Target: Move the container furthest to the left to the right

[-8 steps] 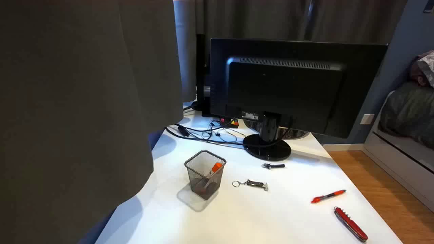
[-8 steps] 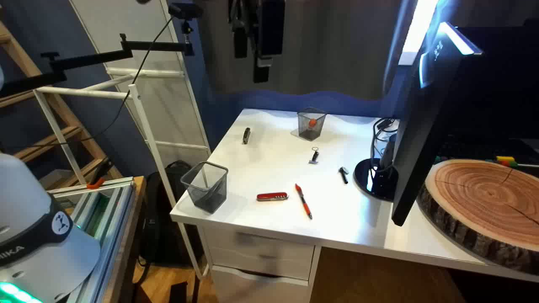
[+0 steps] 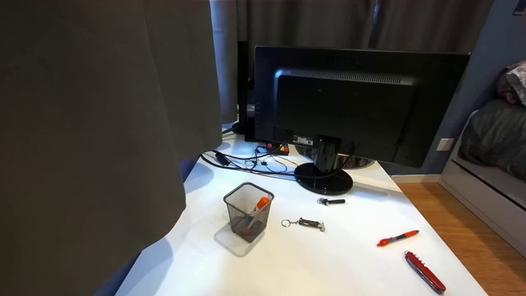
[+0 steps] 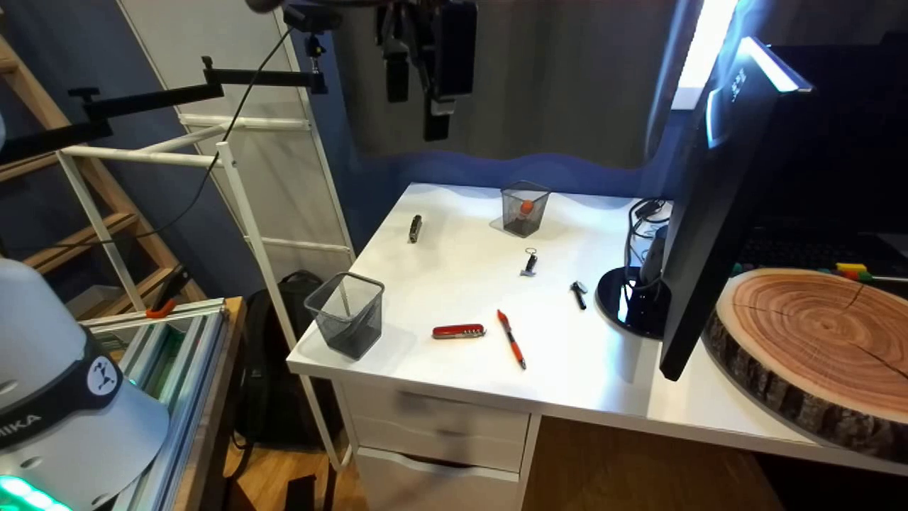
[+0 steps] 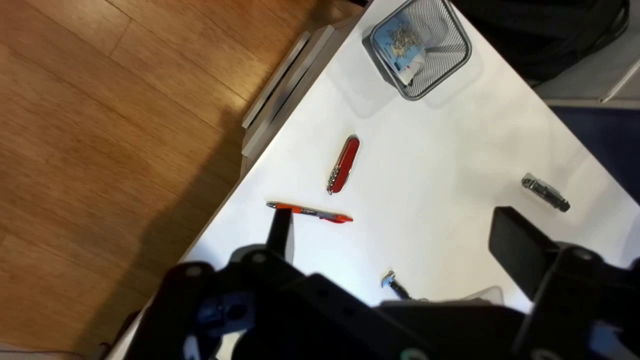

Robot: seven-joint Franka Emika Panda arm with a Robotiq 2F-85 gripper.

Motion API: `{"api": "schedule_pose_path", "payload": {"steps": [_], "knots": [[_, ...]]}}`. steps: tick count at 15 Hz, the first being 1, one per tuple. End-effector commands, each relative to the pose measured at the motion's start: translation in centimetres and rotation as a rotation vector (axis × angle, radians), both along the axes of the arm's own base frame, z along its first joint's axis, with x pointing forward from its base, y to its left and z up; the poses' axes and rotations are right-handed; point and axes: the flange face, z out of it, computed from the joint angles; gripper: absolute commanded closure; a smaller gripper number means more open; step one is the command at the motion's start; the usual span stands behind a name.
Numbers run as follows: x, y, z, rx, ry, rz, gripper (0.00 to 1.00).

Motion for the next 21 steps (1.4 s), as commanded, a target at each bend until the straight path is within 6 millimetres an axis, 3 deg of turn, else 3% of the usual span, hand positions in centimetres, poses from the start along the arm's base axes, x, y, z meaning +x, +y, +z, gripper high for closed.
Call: {"api": "schedule_pose_path", "payload": {"steps": [1, 5, 9, 10, 11, 12, 15, 21], "knots": [[-0.9, 5.0, -3.5, -0.035, 0.009, 0.197, 0.00], [-2.4, 9.6, -10.5, -0.104, 0.061, 0.415, 0.00], [-4.8, 8.5, -18.9, -0.203, 0.185, 0.455, 0.00], [-4.3, 9.2, -15.8, -0.169, 0.153, 0.438, 0.00], [-4.7, 8.9, -17.2, -0.173, 0.176, 0.440, 0.00], [-4.6, 9.0, -17.4, -0.173, 0.180, 0.441, 0.00], [-4.2, 9.1, -16.5, -0.172, 0.158, 0.440, 0.00], [-2.9, 11.3, -20.8, -0.174, 0.080, 0.376, 0.00]]}}
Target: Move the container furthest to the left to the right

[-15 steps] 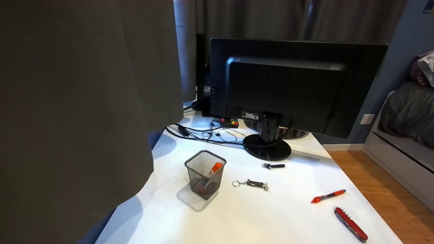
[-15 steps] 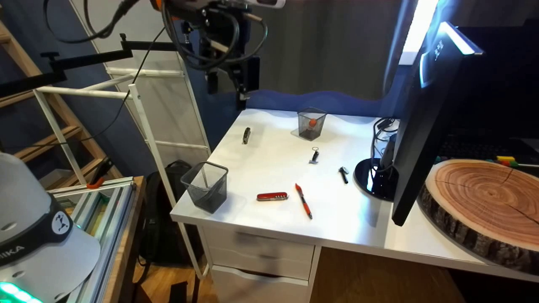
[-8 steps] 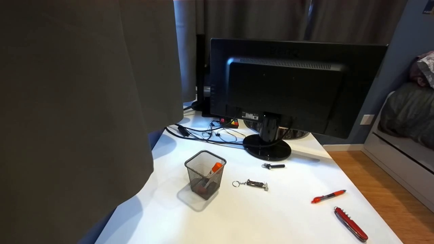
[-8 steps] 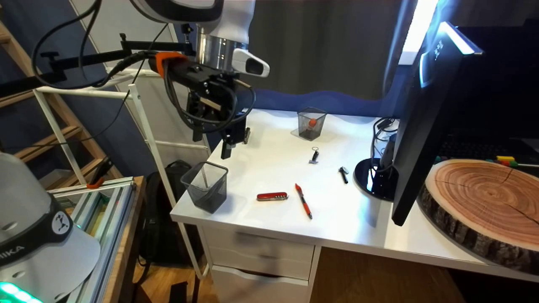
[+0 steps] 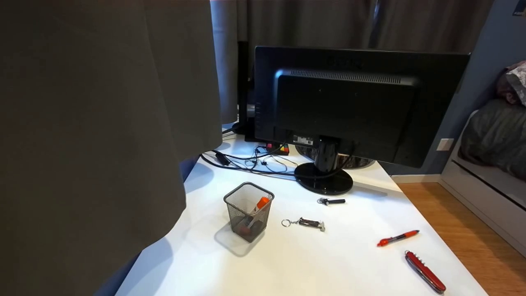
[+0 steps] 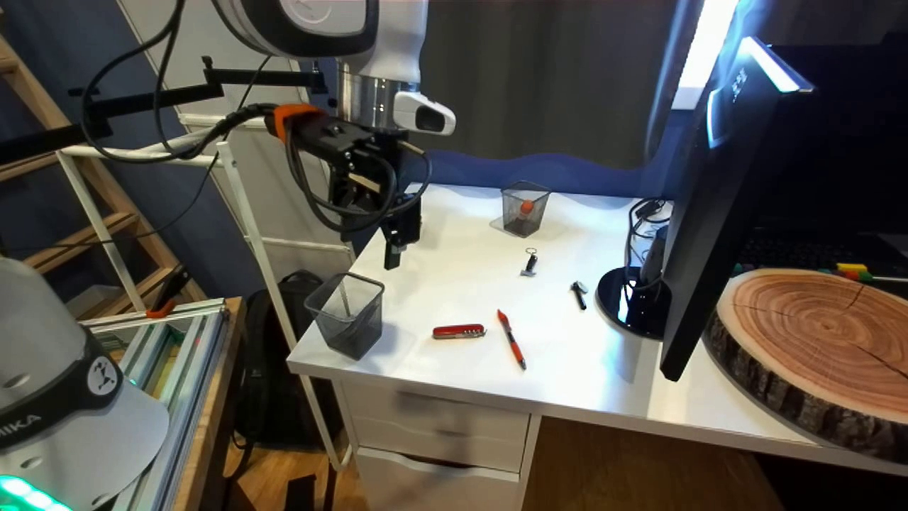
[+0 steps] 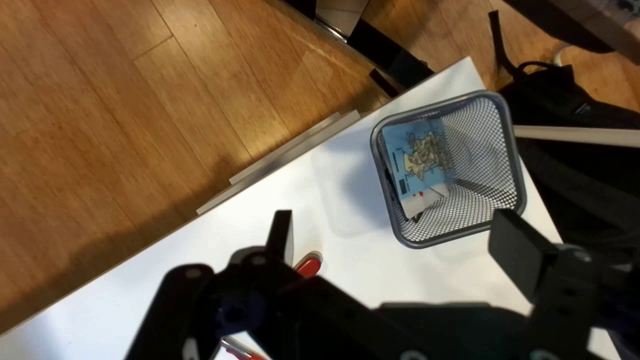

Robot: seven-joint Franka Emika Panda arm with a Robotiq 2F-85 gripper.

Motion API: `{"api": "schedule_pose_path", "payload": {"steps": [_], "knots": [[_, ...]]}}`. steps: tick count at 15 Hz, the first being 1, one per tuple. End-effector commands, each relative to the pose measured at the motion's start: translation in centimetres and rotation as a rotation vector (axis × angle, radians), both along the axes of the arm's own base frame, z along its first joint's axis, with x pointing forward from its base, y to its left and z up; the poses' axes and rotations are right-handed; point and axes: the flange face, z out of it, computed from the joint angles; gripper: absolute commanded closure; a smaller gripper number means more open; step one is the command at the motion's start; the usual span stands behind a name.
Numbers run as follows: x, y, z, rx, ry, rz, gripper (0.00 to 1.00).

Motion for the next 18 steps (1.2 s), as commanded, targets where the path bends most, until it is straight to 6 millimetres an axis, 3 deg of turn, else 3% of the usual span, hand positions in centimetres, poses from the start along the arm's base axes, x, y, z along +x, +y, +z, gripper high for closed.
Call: {"api": "schedule_pose_path", "payload": {"steps": [1, 4, 6, 13, 15, 18], "knots": [[1.1, 1.0, -2.7, 0.022, -0.035, 0.008, 0.00], [1.5, 1.0, -4.3, 0.032, -0.040, 0.036, 0.00], [1.5, 1.1, -5.2, 0.033, 0.003, 0.146, 0.00], [1.5, 1.0, -6.2, 0.051, 0.050, 0.261, 0.01], [1.6, 0.9, -6.3, 0.045, 0.060, 0.277, 0.09], [1.5, 1.0, -6.5, 0.050, 0.061, 0.249, 0.38]]}}
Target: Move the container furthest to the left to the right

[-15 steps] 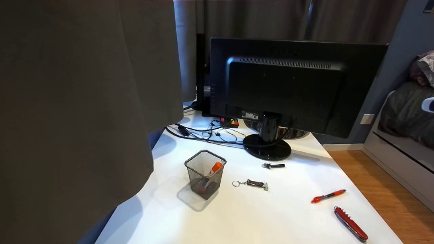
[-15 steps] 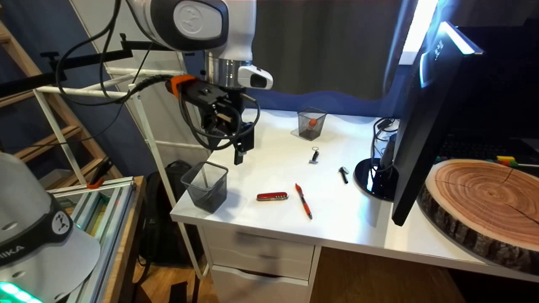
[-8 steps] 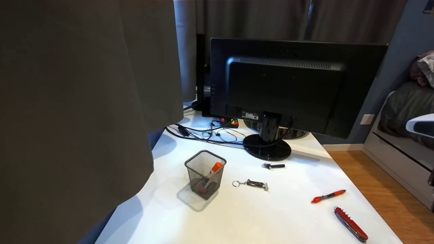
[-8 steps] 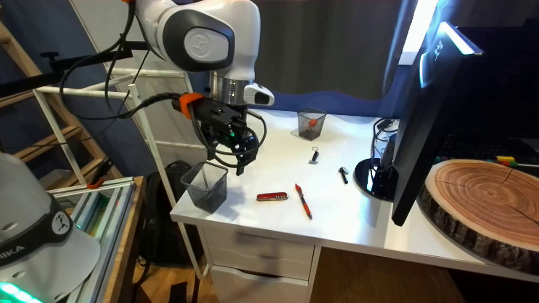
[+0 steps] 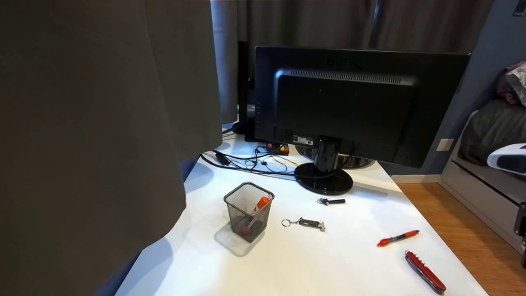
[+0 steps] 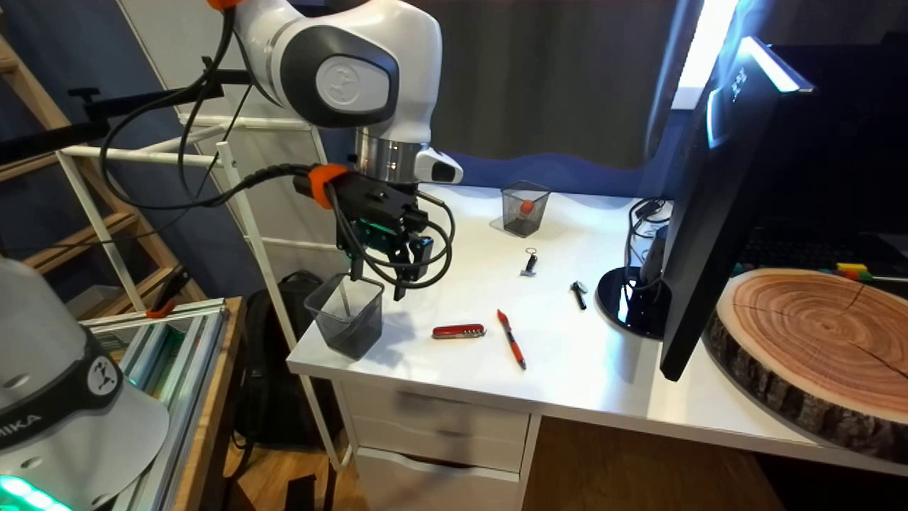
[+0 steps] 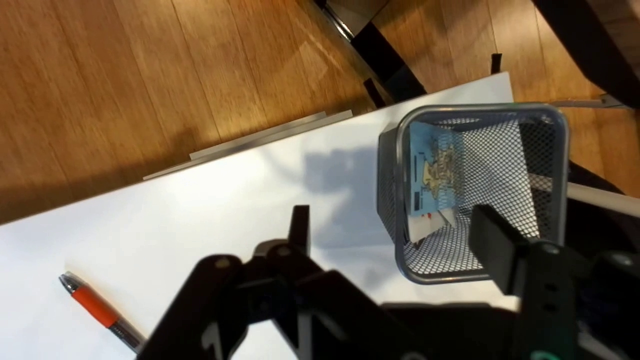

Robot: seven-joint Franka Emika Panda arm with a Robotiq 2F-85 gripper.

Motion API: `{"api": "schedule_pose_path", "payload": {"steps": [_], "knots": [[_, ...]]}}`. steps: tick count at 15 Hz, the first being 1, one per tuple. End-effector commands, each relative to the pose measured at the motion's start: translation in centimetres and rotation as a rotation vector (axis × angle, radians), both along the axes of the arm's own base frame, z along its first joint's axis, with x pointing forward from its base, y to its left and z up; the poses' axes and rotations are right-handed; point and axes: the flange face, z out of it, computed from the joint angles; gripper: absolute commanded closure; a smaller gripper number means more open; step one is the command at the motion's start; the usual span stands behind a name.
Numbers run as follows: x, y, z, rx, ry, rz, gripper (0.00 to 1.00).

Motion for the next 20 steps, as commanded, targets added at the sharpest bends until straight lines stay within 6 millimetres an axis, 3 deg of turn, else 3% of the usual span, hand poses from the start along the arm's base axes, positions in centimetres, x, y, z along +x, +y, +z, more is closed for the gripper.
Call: {"api": "schedule_pose_path", "payload": {"steps": [1, 3, 8, 9, 10, 11, 16, 20], "knots": [[0.47, 0.16, -0.13, -0.007, 0.014, -0.001, 0.39], [0.46, 0.15, -0.12, -0.004, 0.021, -0.012, 0.44], [0.29, 0.08, -0.18, -0.013, 0.053, -0.017, 0.37], [0.19, 0.14, -0.02, -0.002, 0.080, -0.031, 0.14], [-0.23, -0.12, -0.16, -0.009, 0.042, -0.013, 0.11], [-0.21, -0.11, -0.12, -0.010, 0.046, -0.015, 0.29], [-0.21, -0.11, -0.12, -0.010, 0.046, -0.015, 0.03], [-0.16, -0.45, -0.17, -0.016, 0.050, 0.005, 0.00]]}}
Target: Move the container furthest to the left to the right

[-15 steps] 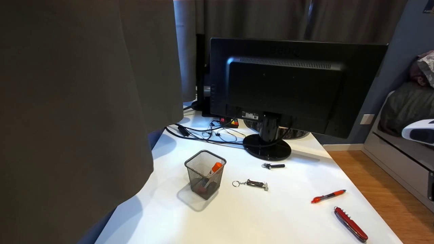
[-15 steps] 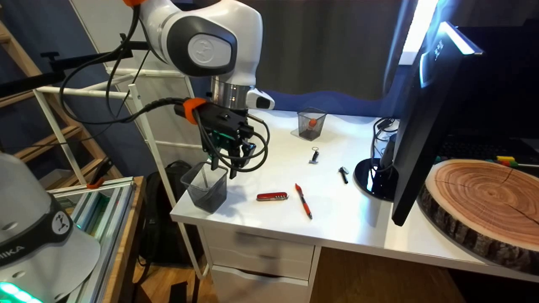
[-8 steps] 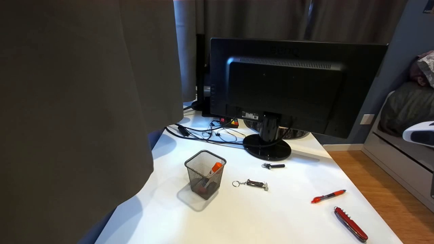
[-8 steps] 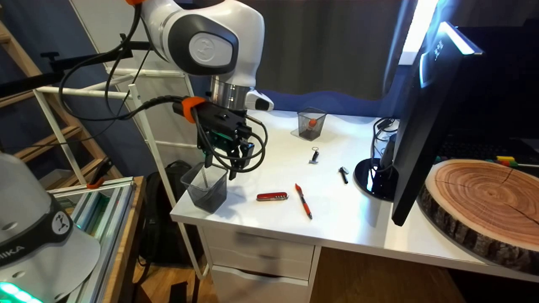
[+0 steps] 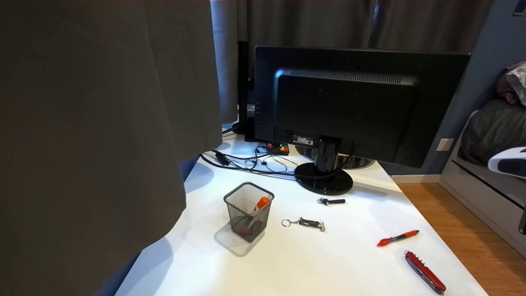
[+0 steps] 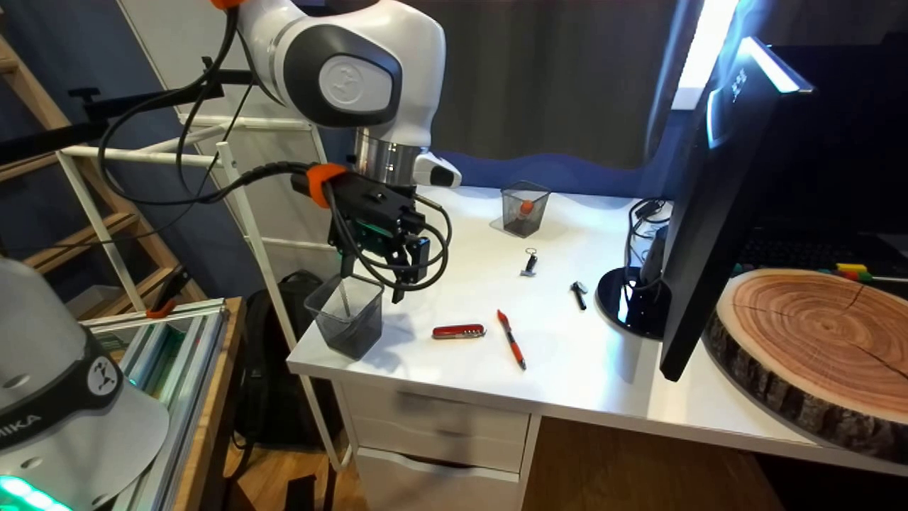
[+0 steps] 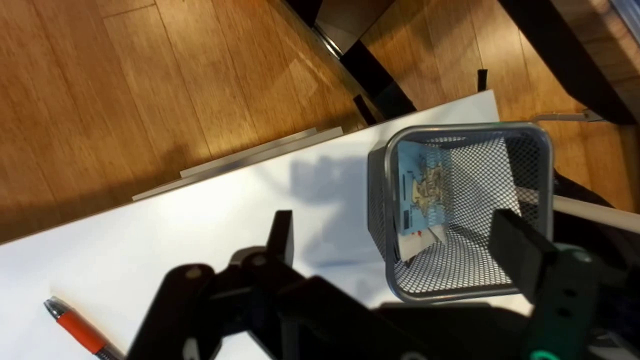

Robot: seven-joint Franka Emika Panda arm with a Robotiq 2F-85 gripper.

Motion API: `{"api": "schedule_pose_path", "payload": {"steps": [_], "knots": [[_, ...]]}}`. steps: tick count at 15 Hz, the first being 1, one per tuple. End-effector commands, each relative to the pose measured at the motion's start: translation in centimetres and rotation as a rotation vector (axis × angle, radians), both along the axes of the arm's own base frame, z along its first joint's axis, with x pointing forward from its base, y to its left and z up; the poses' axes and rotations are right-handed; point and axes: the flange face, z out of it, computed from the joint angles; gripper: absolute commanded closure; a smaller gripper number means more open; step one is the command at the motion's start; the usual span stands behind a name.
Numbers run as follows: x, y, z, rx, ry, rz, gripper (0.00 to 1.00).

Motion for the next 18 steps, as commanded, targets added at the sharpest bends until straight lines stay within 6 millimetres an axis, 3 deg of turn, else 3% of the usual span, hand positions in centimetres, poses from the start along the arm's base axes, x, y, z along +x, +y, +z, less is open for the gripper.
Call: {"api": "schedule_pose_path", "payload": {"steps": [1, 4, 5, 9, 11, 18], "knots": [[0.0, -0.3, 0.0, -0.001, 0.017, 0.012, 0.00], [-0.2, -0.3, 0.0, -0.001, 0.040, 0.007, 0.00], [0.1, 2.5, 2.9, -0.003, 0.058, 0.002, 0.00], [0.2, 6.3, 6.5, 0.010, 0.060, -0.132, 0.00], [0.5, 7.9, 7.7, -0.020, 0.037, -0.112, 0.00], [0.5, 7.6, 7.2, -0.009, 0.039, -0.102, 0.00]]}}
